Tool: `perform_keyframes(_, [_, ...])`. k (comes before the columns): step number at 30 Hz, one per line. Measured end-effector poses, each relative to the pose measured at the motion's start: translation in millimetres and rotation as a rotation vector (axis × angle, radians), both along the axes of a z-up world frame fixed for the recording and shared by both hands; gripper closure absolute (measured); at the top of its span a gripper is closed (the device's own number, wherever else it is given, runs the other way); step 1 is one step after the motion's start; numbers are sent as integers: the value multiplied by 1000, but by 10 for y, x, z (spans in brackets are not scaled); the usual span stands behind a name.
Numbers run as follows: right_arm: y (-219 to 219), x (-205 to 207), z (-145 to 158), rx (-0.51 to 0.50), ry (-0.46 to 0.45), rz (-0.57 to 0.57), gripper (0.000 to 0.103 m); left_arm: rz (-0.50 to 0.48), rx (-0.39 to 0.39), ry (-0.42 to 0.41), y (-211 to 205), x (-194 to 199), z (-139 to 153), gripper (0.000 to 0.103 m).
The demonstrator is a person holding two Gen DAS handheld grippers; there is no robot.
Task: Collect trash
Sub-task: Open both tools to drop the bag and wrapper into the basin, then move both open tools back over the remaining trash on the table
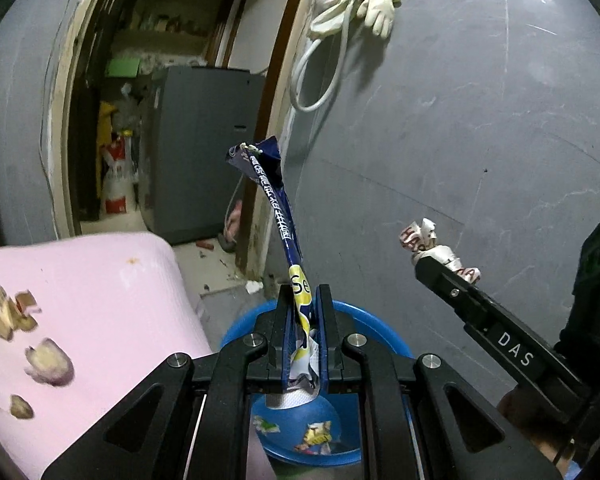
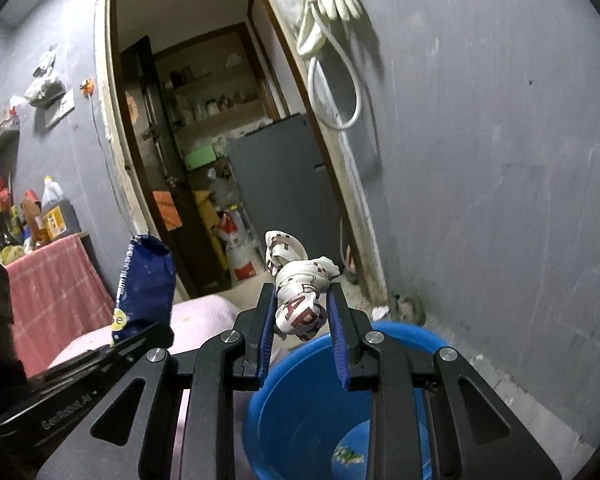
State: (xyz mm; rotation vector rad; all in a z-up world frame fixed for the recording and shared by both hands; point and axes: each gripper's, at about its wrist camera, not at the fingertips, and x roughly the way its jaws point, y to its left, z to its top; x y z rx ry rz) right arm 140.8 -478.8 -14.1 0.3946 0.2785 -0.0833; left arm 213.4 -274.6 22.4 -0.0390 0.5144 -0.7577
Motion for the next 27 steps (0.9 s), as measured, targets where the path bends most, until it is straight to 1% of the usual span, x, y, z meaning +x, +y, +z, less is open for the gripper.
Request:
perform_keyframes(4, [-35,20,-40,17,33,-4,75,-7,18,20,-30,45,-51,94])
perform_keyframes(6, [-50,33,-36,22,40,-7,70,-12,26,35,-40,73,-84,94])
perform_keyframes(9, [-85,29,-44,30,46,-15,69,-11,40,58,-42,118,-132,94])
perform_keyframes(11, [-94,36,-37,32,46,-16,67,-3,33,66,-9,139,-143,92])
perform_keyframes(12, [-91,34,-27,30,43,-16,66,6,28,69,16,147,-142,90])
perform_keyframes(13, [-82,27,-20,26,38,-15,64,15,21,69,42,146,-134,82])
perform_keyframes(14, [-65,25,-7,20,30,-16,59,24,12,67,75,138,-123,71])
perform_keyframes(15, [-52,15,10,12,18,-16,55,40,-2,59,128,137,-108,67])
perform_keyframes(16, [-41,5,28,4,6,-16,53,62,-15,48,184,135,-88,61])
perform_keyframes(17, [-27,7,41,-1,-1,-15,50,78,-24,40,226,132,-60,60])
perform_keyframes(19, [-3,-14,78,-6,-23,-13,49,104,-41,33,327,154,-6,60])
perform_keyframes(20, [12,-17,91,-8,-32,-11,45,115,-46,29,385,165,22,60])
perform_keyframes(21, [30,-23,111,-13,-43,-10,37,125,-49,22,436,166,52,59])
perform_keyframes(23, [80,-46,154,-27,-75,-7,29,148,-47,2,523,150,123,47])
perform_keyframes(25, [136,-79,206,-45,-113,5,26,176,-51,-23,615,122,187,42])
perform_keyframes(27, [185,-109,242,-61,-147,16,18,193,-55,-38,706,117,253,35])
